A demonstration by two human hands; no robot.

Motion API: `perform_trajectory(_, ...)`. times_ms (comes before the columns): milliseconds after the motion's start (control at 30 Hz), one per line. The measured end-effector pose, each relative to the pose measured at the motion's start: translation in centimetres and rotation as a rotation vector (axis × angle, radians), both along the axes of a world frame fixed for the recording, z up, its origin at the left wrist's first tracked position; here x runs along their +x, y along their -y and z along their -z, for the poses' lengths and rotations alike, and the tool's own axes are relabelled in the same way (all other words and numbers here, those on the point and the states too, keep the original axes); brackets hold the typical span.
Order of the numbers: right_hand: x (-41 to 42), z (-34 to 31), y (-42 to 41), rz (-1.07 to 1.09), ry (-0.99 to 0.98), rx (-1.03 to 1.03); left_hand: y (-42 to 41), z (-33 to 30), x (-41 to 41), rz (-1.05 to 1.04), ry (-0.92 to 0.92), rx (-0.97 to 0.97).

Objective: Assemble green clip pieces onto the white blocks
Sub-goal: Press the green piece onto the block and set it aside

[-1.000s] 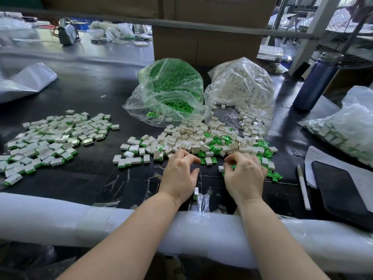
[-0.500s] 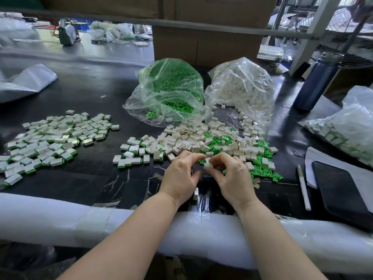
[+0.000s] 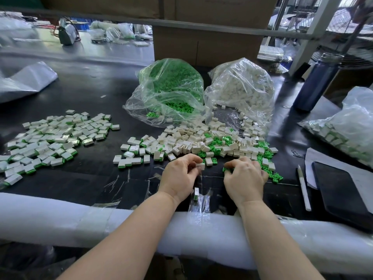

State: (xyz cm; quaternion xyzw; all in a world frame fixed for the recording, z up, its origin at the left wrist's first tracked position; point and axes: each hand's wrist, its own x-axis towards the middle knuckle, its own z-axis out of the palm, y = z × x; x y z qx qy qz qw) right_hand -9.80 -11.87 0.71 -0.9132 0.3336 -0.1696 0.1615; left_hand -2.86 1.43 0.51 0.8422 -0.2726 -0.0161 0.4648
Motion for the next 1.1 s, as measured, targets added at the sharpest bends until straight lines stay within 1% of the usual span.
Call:
perform_trajectory(100,0.0,0.1,0.1,-0.003,0.023,-0.012,0.0,0.1,0.2,-0.01,-0.021,-0.001)
perform_trajectory(200,0.0,0.0,0.0,-0.095,0.174,0.028,0.0,0.2,0.3,-0.009,-0.04,-0.01)
perform_trajectory(267,-0.1,-0.1,-0.3,-0.224,0.332,0.164,0.0,0.1,0.3,0.003,-0.057,-0.022)
perform_trajectory(333,-0.1,-0.4,-0.7,-0.31,0.435,0.306,0.0,0.1,0.3,0.024,-0.089,-0.045)
perform_trajectory(400,-0.1,-0.5,-0.7,-0.343,0.497,0.425,0.0,0.0,0.2,0.046,-0.117,-0.065)
perform_trajectory(500,-0.1,-0.8,-0.6,-0.335,0.578,0.587,0.0,-0.1,0.2,0.074,-0.148,-0.083)
perform_trajectory(633,-0.1,-0.8,-0.4,-0.306,0.596,0.749,0.0,-0.1,0.1,0.106,-0.187,-0.097)
perform_trajectory(767,-0.2,-0.9,-0.6,-0.338,0.598,0.823,0.0,-0.2,0.1,0.131,-0.203,-0.091)
perform_trajectory(1100,-0.2,-1.0,-0.8,-0.308,0.547,0.759,0.0,-0.2,0.2,0.148,-0.195,-0.087)
